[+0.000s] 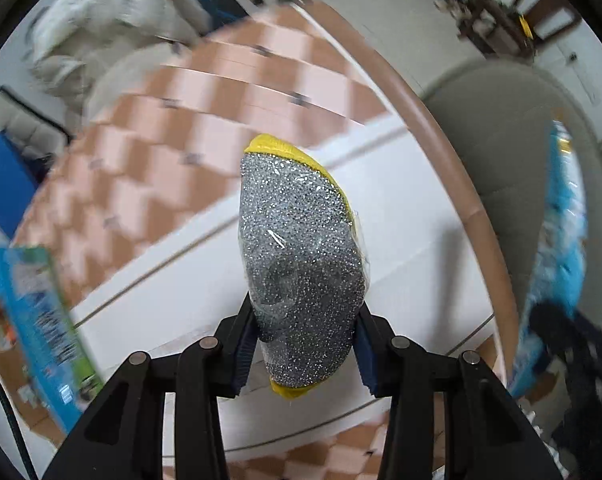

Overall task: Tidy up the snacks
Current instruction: 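Grasp the blue tube with the right tool while the left tool grasps the silver scrubber, then carry the tube and scrubber into the box and open both tools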

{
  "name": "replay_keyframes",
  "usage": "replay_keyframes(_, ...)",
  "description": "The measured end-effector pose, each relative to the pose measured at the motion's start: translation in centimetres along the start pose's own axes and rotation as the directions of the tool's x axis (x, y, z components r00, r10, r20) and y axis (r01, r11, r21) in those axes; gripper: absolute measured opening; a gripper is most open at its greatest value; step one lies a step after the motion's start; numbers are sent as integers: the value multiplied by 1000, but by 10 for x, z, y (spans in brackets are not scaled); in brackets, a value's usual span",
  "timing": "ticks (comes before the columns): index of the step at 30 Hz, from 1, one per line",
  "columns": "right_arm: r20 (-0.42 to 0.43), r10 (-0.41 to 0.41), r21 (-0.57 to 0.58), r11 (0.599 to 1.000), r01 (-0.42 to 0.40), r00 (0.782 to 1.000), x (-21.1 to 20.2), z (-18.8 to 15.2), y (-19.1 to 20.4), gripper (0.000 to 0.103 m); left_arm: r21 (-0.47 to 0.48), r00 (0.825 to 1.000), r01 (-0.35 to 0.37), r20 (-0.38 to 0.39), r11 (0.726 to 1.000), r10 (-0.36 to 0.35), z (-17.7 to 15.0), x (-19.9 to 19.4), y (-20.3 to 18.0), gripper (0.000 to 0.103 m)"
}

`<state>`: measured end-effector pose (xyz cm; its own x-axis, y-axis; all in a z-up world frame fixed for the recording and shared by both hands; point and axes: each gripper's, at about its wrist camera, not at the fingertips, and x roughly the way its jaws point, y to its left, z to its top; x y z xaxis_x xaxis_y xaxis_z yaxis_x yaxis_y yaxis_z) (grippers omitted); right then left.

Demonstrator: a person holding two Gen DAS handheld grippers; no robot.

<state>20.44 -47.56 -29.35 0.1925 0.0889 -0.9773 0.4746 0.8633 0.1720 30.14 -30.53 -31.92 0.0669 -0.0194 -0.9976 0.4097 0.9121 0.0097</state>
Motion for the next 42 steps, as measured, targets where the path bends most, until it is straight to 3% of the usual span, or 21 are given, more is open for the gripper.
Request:
replay_keyframes(2,6,30,-34,999,-30,1000,-9,-4,20,15,-35,999,0,45,999,2,-18,-31,32,40)
replay_keyframes(9,-21,194,-224,955,-194,981,-43,-45,154,15,-233,987,1,159,972,37,-100,-93,163,40)
replay_keyframes(13,-77,248,-330,907,-259,966,-48,-72,242,15,-330,981,-27,171,944,88,-133,-114,239,40)
replay_keyframes(18,-162,271,-422,850,-315,949,-40,-106,348,15,-438,983,-67,124,897,134,-169,-116,340,40)
replay_keyframes(24,-220,176,-475,840,-263,960,9,-126,447,15,-502,989,-117,23,857,149,-182,-83,450,40)
replay_keyframes(29,-212,61,-494,855,-161,975,52,-124,492,15,-503,994,-109,-78,858,80,-175,-35,515,40)
replay_keyframes(32,-211,1,-504,857,-110,977,80,-116,498,15,-505,989,-114,-138,855,51,-168,-3,535,40)
replay_keyframes(39,-181,-109,-540,842,-6,977,116,-118,513,15,-441,963,-143,-269,886,22,-162,43,545,44)
replay_keyframes(42,-191,-145,-545,838,18,971,130,-120,514,18,-453,958,-124,-286,883,-12,-162,52,547,45)
